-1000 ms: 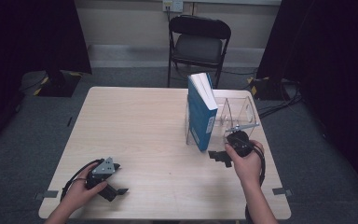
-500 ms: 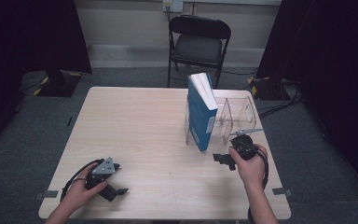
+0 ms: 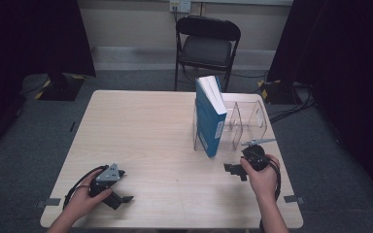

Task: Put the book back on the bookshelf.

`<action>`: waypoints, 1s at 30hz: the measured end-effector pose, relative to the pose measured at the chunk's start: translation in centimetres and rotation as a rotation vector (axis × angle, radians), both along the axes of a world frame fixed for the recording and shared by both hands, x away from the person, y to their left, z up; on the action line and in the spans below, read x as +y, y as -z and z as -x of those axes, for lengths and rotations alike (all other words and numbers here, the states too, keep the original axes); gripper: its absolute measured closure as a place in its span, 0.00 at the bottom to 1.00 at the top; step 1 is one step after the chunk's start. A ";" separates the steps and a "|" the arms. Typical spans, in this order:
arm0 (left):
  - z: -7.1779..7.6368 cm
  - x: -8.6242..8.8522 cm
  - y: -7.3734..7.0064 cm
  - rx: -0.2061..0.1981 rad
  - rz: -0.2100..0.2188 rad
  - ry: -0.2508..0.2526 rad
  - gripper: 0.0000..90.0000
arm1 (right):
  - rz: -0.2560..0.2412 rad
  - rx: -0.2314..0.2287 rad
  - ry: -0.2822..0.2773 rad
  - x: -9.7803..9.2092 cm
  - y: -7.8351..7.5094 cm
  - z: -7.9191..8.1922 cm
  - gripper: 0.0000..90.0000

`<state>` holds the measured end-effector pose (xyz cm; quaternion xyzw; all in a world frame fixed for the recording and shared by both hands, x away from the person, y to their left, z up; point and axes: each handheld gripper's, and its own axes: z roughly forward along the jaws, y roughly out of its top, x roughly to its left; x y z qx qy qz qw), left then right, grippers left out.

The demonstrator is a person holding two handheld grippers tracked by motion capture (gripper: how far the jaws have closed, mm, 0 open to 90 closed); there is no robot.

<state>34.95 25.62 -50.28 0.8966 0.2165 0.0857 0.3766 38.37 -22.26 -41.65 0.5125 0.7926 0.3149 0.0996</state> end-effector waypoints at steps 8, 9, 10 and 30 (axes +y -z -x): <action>0.0 0.0 0.0 0.000 0.001 -0.001 0.00 | -0.001 -0.001 0.002 -0.5 1.0 0.2 0.22; 0.0 0.0 0.0 0.001 0.007 0.001 0.00 | -0.002 -0.004 -0.002 -0.6 1.2 0.2 0.22; 0.0 0.0 0.0 0.001 0.006 0.001 0.00 | -0.003 -0.002 -0.001 -0.6 1.4 0.2 0.22; 0.0 0.0 0.0 -0.001 0.001 -0.003 0.00 | 0.017 0.024 0.014 -1.4 4.2 0.9 0.23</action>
